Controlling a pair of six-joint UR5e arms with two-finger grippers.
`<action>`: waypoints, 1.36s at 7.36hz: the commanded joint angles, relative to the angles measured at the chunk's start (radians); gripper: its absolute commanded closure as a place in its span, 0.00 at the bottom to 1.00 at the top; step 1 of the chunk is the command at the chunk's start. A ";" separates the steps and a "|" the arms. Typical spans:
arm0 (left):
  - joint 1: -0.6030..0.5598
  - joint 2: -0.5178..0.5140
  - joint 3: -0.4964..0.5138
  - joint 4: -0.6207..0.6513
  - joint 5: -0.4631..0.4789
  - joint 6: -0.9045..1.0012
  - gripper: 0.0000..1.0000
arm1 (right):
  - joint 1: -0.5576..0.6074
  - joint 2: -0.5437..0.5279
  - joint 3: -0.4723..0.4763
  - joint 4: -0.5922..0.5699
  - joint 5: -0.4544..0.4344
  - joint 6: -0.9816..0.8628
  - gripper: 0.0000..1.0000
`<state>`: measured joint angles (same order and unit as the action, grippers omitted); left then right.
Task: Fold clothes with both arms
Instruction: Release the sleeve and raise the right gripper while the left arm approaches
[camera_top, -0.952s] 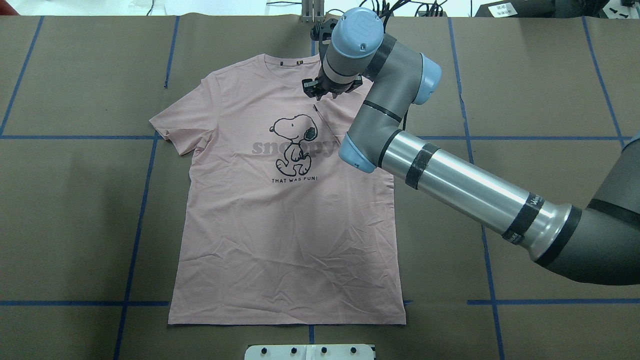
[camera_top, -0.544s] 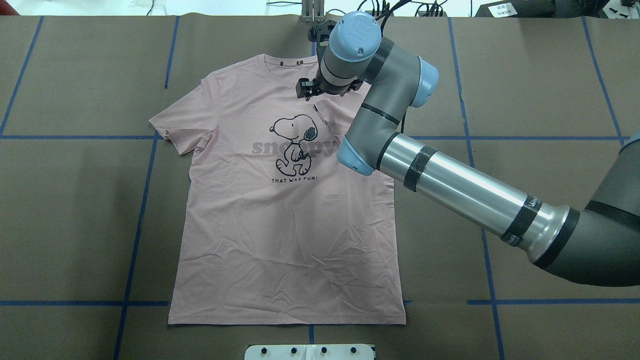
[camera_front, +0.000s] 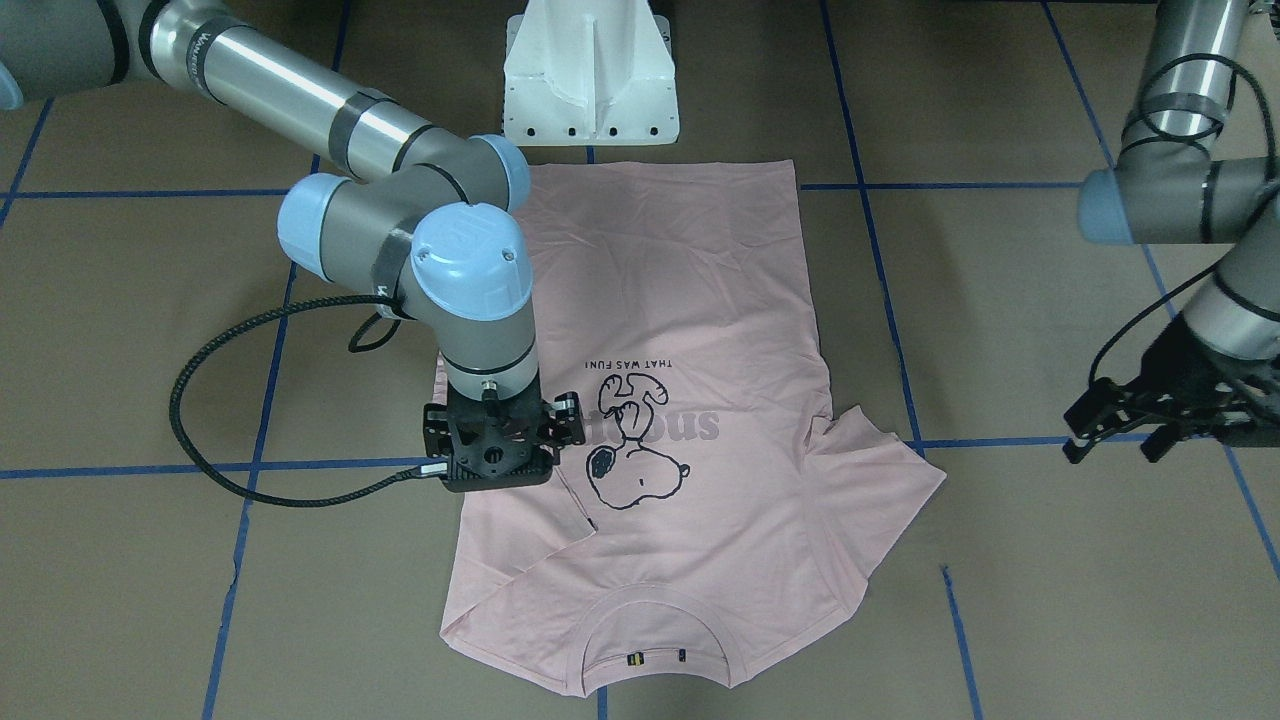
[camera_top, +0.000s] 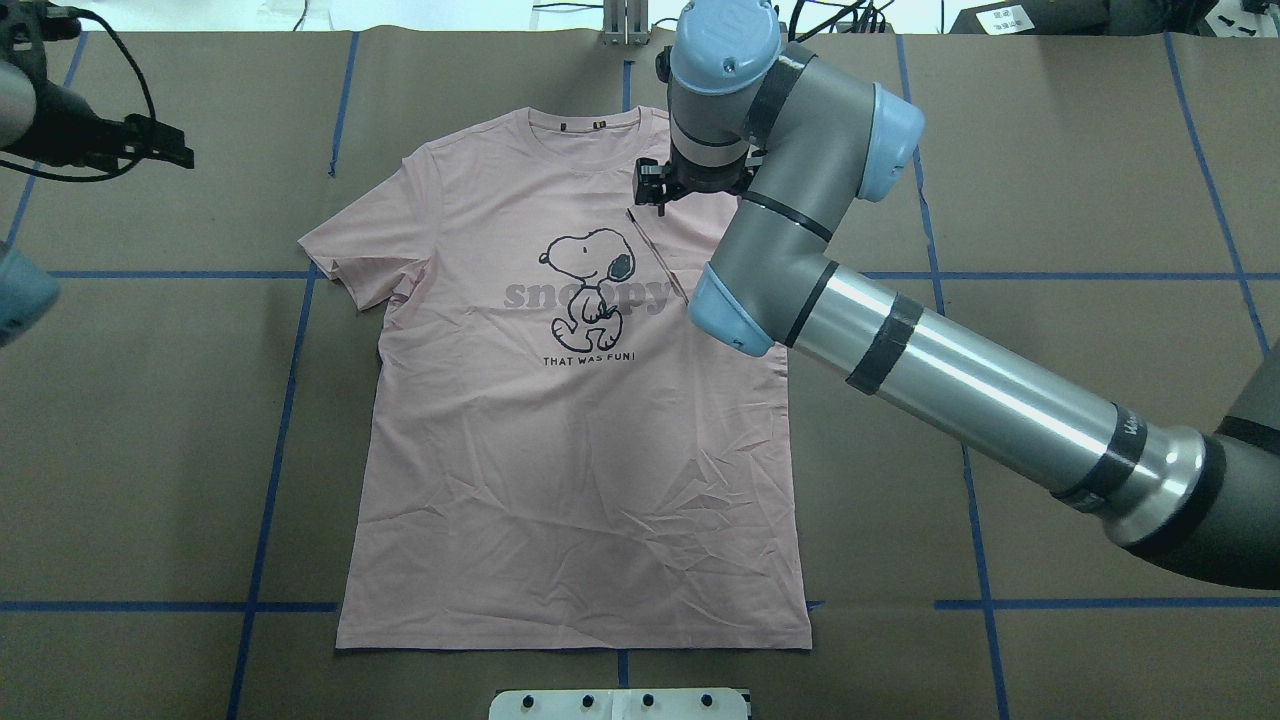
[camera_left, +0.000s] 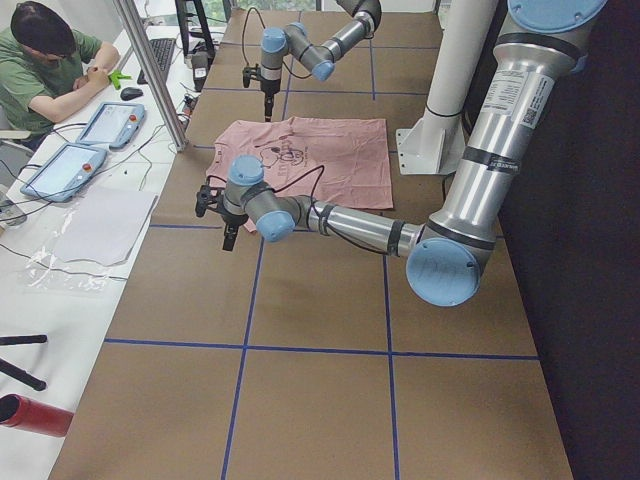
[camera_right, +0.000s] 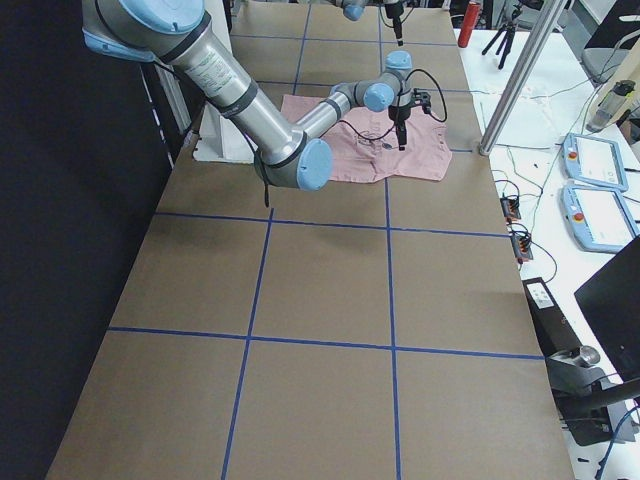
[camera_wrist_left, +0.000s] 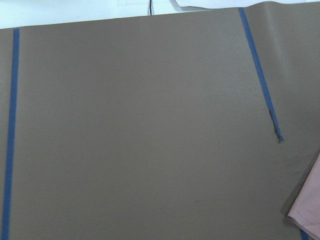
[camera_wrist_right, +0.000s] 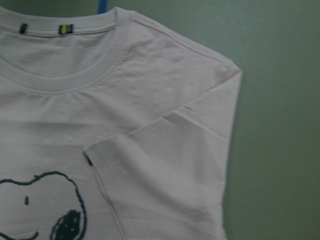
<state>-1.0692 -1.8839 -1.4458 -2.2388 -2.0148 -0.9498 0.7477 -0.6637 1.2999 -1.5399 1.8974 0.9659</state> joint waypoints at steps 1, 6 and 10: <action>0.199 -0.044 0.013 -0.016 0.256 -0.252 0.00 | 0.117 -0.147 0.212 -0.181 0.159 -0.033 0.00; 0.265 -0.084 0.091 -0.005 0.326 -0.251 0.03 | 0.168 -0.243 0.272 -0.166 0.201 -0.164 0.00; 0.271 -0.087 0.105 -0.009 0.327 -0.248 0.31 | 0.168 -0.243 0.274 -0.166 0.201 -0.162 0.00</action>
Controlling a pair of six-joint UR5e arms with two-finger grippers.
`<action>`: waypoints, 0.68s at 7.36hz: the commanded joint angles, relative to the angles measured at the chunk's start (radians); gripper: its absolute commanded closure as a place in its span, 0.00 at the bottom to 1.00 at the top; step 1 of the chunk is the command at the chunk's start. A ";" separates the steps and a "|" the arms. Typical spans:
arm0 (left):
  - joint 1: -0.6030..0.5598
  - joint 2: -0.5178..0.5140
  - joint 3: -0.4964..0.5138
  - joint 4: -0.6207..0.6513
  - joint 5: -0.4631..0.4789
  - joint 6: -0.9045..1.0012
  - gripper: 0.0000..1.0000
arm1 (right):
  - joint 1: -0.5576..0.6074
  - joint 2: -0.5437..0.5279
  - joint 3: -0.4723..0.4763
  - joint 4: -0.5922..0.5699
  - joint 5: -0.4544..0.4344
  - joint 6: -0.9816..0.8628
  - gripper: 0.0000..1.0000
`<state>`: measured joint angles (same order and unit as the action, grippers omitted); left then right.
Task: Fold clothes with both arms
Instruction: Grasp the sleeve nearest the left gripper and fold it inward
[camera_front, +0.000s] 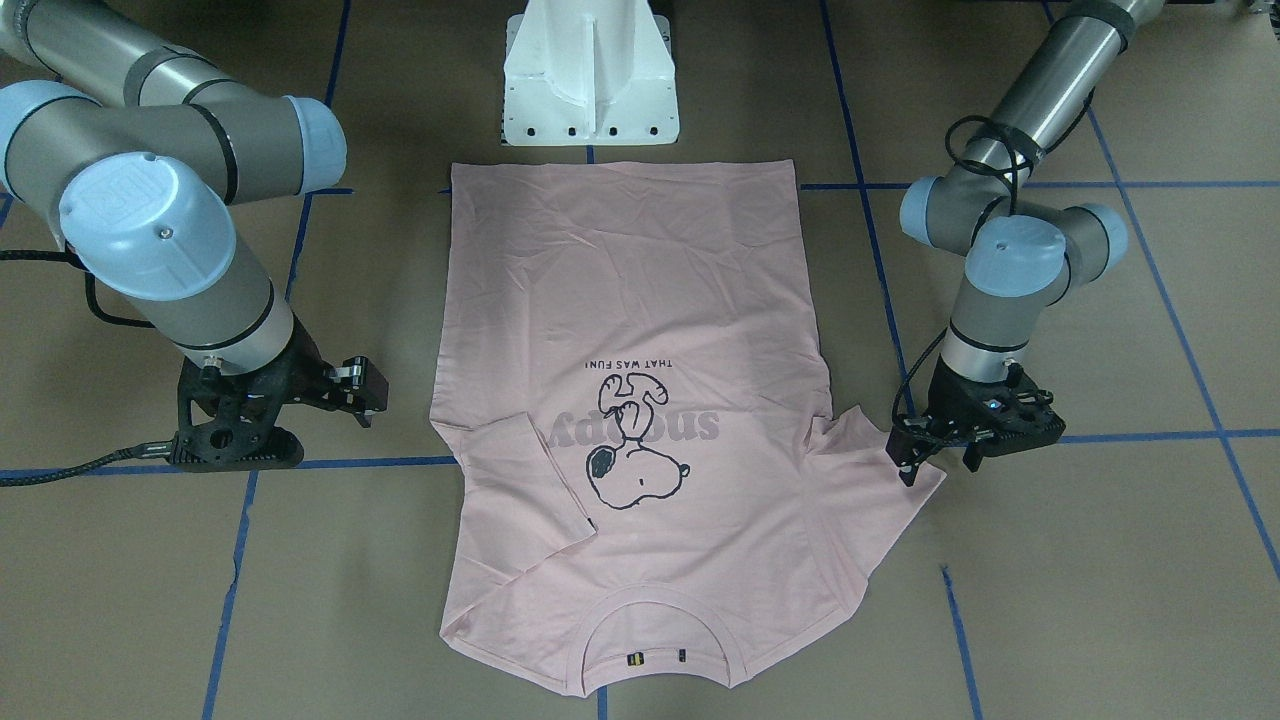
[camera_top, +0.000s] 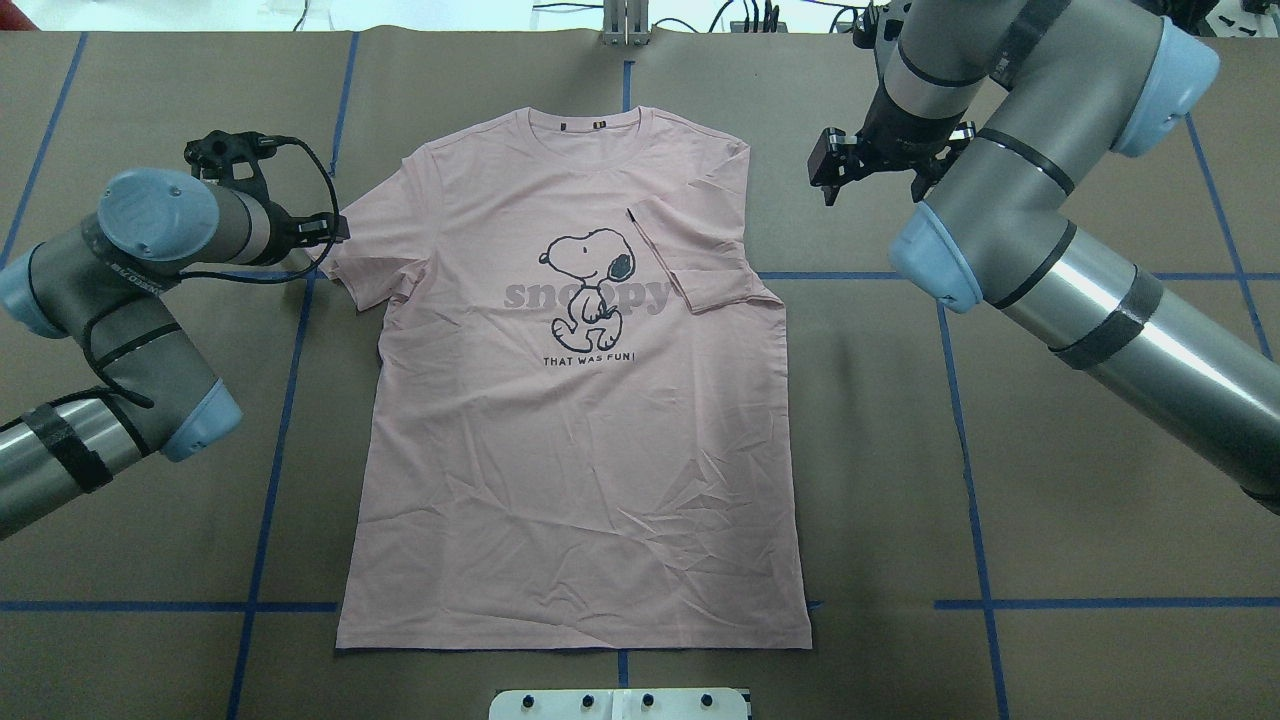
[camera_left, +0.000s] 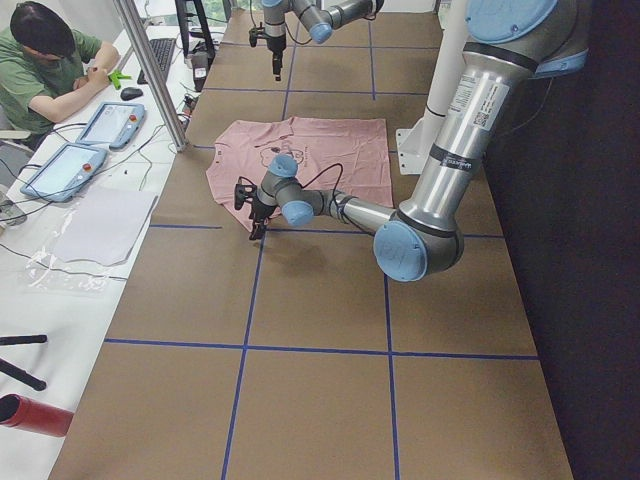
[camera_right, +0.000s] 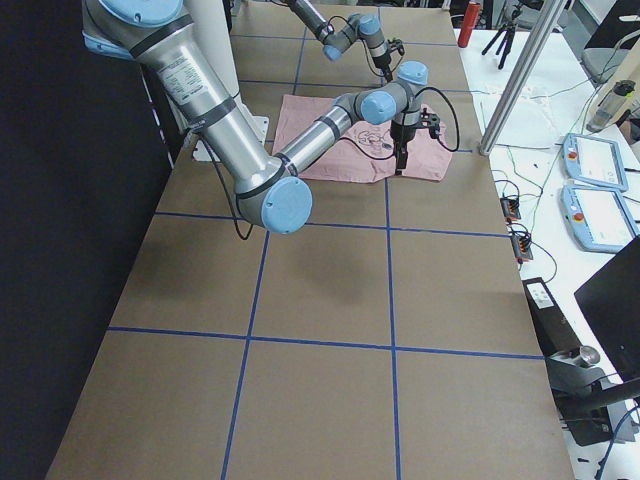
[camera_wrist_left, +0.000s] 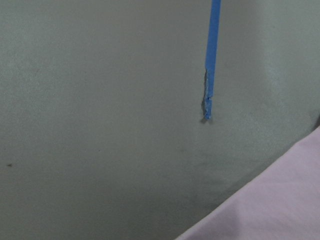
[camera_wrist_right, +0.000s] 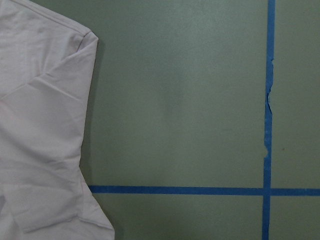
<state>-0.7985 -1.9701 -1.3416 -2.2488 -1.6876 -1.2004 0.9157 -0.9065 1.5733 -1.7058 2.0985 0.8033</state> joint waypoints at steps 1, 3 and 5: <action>-0.001 0.000 0.001 -0.002 -0.001 0.004 0.50 | 0.000 0.001 0.002 0.000 -0.002 0.001 0.00; 0.001 -0.001 -0.004 0.005 -0.001 0.005 0.88 | 0.000 0.001 0.002 0.000 -0.002 0.001 0.00; -0.001 -0.001 -0.025 0.008 -0.009 0.007 1.00 | 0.000 0.001 0.002 0.000 -0.002 0.001 0.00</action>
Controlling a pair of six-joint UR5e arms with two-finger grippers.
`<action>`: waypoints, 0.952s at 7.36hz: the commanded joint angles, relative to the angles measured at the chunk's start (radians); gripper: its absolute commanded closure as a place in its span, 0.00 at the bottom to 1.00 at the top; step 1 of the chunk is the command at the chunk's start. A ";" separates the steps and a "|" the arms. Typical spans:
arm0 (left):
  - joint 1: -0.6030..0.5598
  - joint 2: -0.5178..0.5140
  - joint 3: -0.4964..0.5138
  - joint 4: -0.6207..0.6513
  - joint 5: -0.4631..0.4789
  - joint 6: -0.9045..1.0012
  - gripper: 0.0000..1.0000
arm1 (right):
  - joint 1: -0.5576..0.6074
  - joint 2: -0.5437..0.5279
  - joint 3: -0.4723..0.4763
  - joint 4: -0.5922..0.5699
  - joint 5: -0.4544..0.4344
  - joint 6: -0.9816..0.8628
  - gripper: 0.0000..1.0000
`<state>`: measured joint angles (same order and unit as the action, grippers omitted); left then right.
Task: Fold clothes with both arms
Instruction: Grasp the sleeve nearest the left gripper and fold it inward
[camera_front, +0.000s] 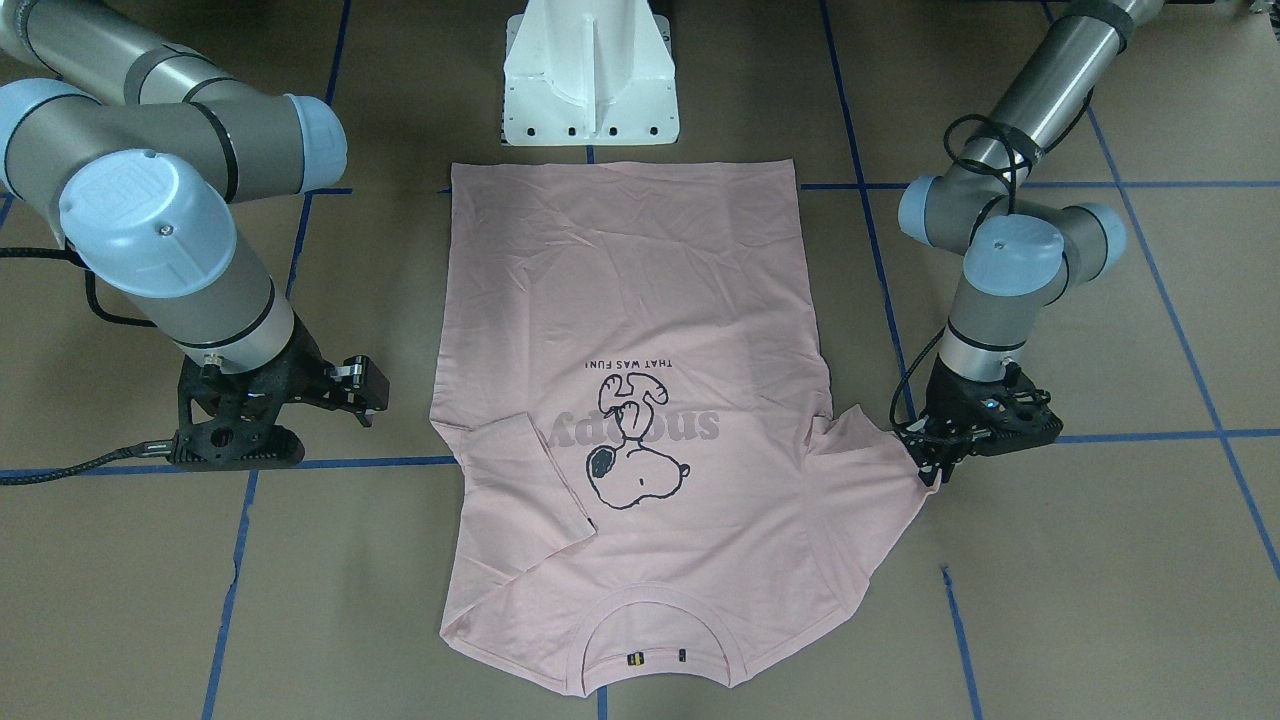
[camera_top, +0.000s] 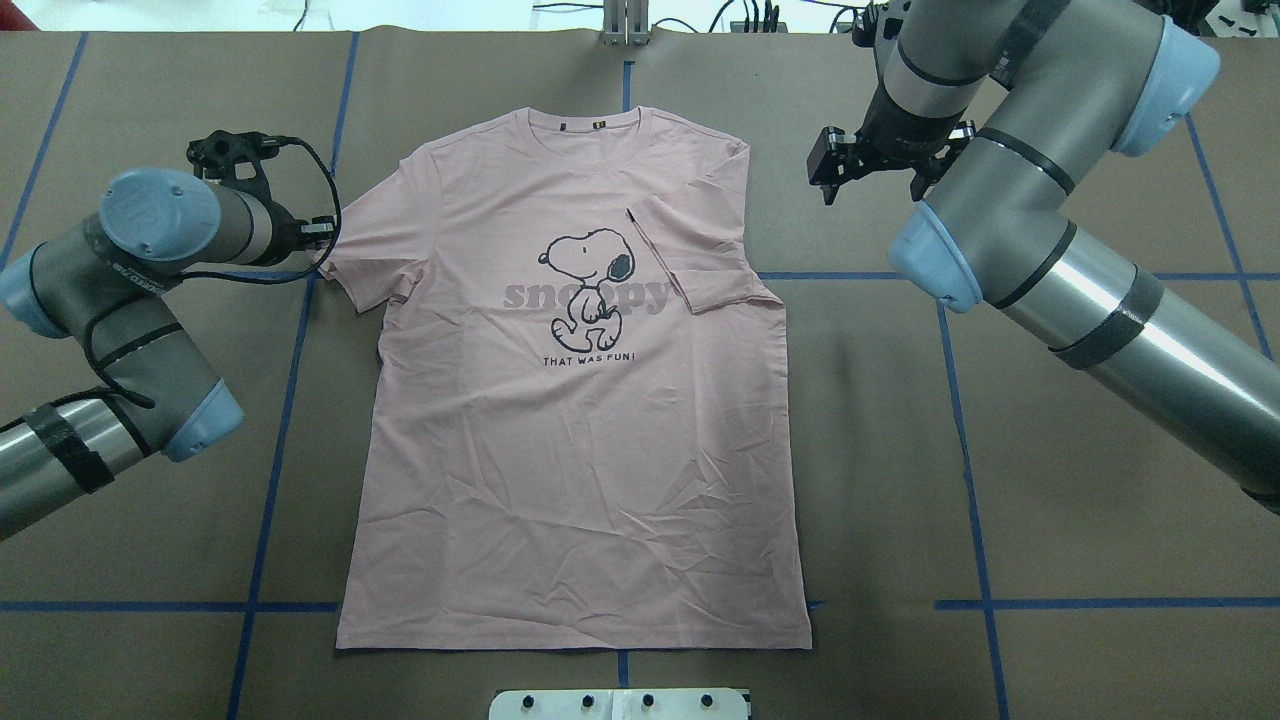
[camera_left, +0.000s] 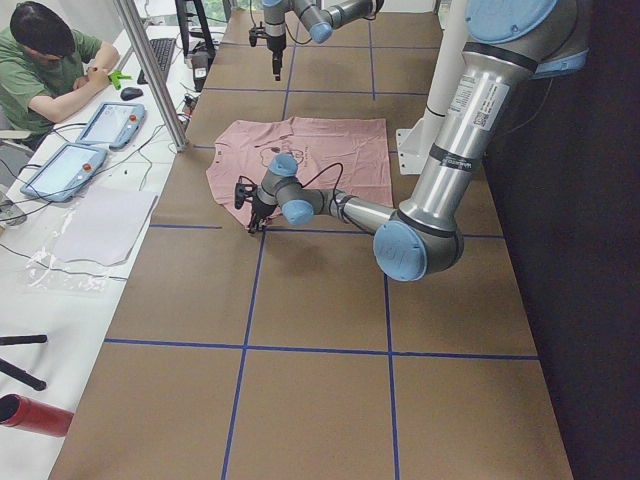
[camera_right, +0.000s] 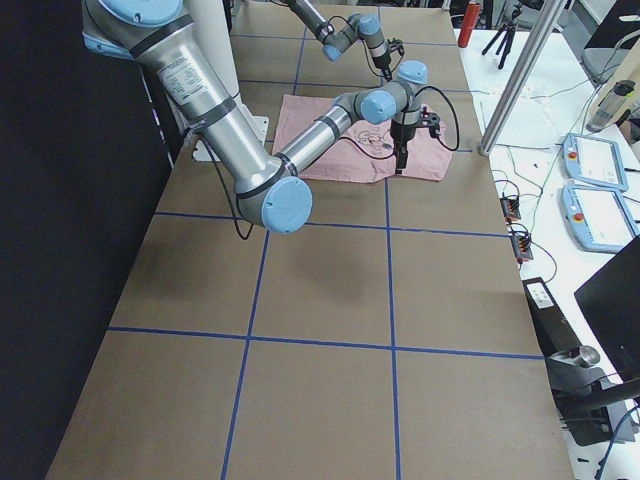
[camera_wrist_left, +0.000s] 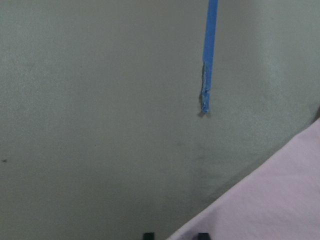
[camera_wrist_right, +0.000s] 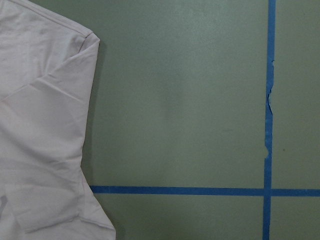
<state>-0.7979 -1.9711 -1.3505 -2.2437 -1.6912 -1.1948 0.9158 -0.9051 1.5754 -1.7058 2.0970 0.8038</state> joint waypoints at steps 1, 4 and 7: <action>-0.001 0.000 -0.053 0.028 -0.014 0.001 1.00 | 0.000 0.000 0.000 0.000 0.000 -0.001 0.00; 0.034 -0.218 -0.144 0.350 -0.114 -0.180 1.00 | 0.000 -0.001 0.003 0.002 0.000 0.008 0.00; 0.069 -0.426 0.153 0.281 -0.076 -0.281 1.00 | 0.000 -0.005 0.011 0.002 0.000 0.011 0.00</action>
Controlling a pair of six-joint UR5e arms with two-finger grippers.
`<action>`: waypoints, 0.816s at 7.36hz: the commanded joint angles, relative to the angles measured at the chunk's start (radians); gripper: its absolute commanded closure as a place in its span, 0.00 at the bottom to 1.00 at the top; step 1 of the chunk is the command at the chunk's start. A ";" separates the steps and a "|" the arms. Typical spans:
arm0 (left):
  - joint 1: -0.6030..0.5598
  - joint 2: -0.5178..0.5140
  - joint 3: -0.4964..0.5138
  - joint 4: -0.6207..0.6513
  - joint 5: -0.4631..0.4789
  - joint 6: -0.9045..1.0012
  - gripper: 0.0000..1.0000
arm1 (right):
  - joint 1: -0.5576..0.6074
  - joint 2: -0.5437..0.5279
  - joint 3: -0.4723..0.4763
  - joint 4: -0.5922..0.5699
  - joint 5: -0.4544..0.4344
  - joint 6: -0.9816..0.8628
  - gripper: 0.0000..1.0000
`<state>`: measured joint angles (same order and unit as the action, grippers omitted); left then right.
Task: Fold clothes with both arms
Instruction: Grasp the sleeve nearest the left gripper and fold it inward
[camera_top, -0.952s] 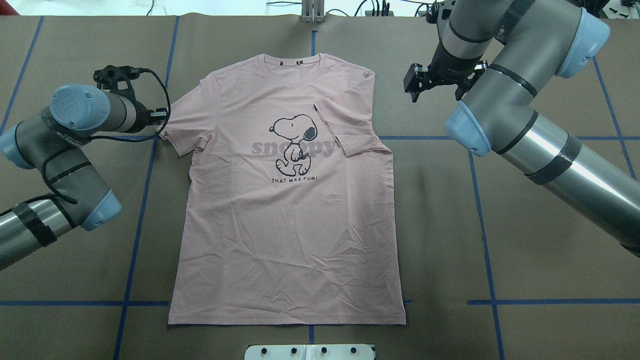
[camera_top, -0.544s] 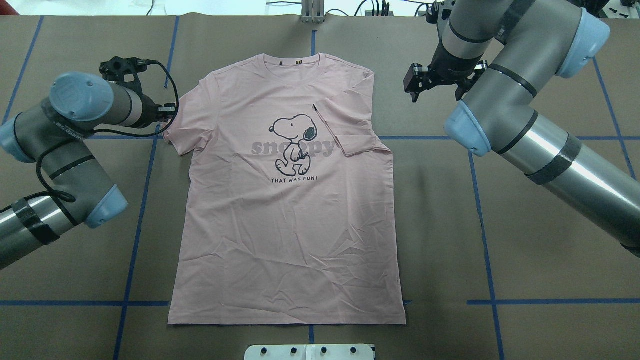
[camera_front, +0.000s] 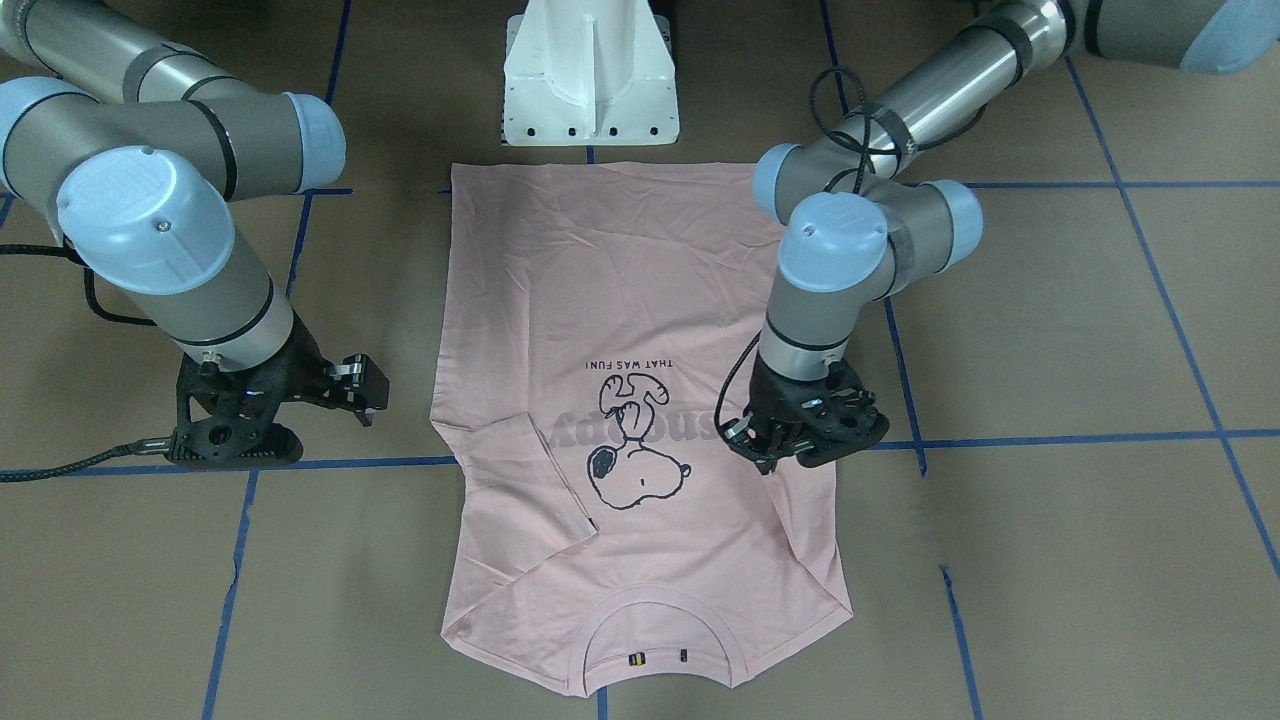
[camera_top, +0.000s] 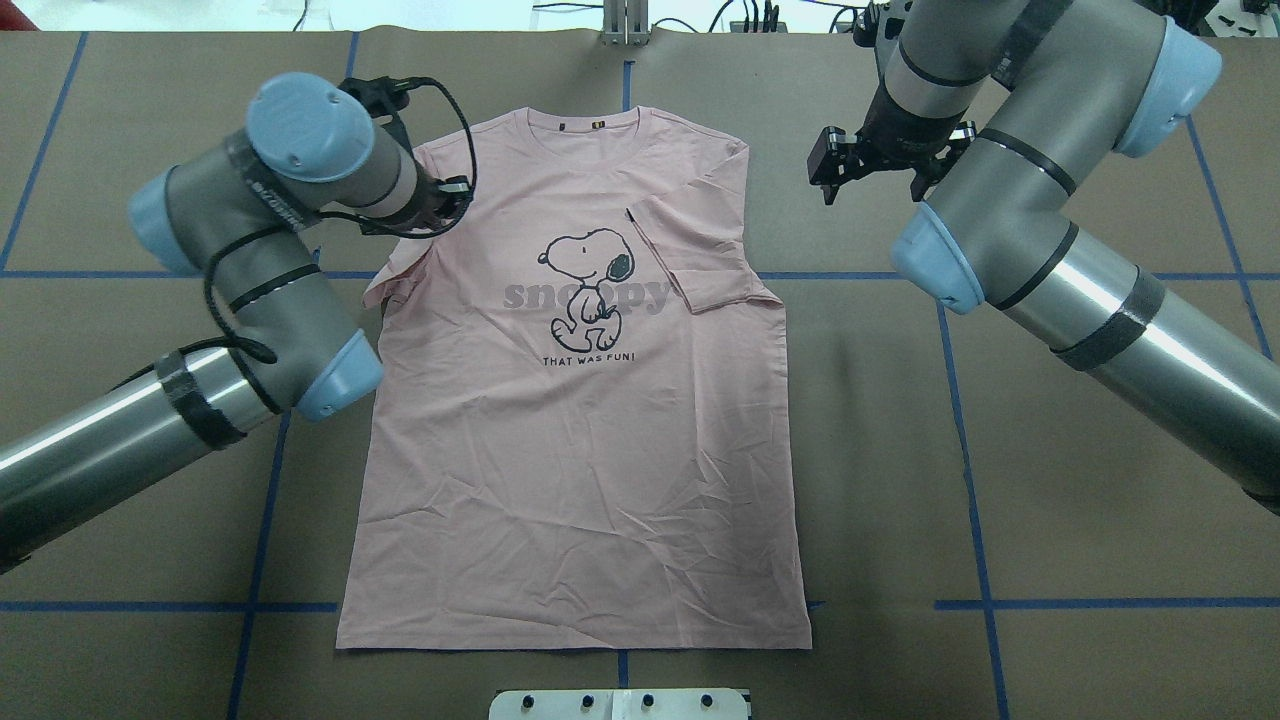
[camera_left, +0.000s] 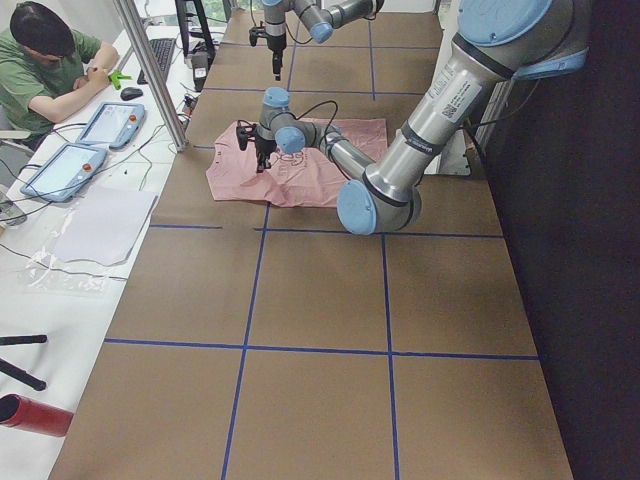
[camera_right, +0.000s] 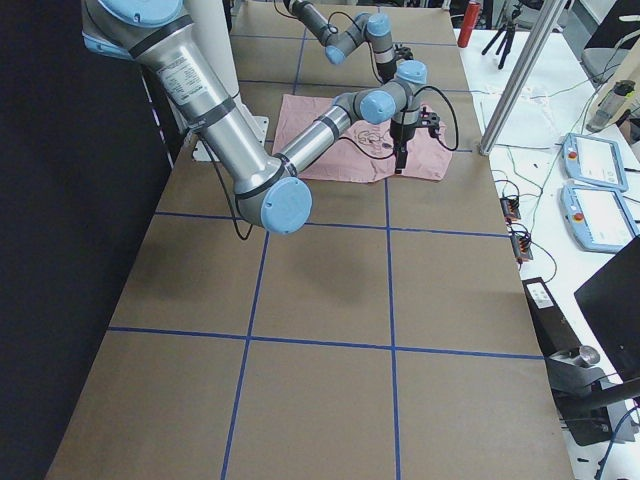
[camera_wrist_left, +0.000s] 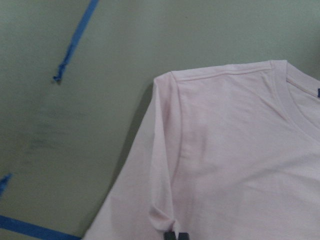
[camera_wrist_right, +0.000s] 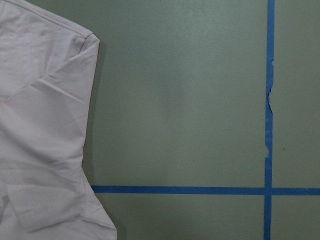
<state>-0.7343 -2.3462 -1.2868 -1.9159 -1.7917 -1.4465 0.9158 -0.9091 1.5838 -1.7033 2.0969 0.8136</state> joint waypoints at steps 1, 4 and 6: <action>0.004 -0.051 0.124 -0.101 0.028 -0.034 1.00 | -0.002 -0.001 0.002 0.001 0.000 0.003 0.00; 0.003 -0.051 0.126 -0.179 0.025 -0.058 0.01 | -0.006 -0.054 0.001 0.110 -0.005 0.003 0.00; 0.003 -0.047 0.103 -0.209 0.015 -0.054 0.00 | -0.014 -0.079 0.002 0.142 -0.009 0.004 0.00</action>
<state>-0.7317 -2.3971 -1.1706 -2.1087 -1.7717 -1.5025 0.9054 -0.9742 1.5848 -1.5812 2.0897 0.8162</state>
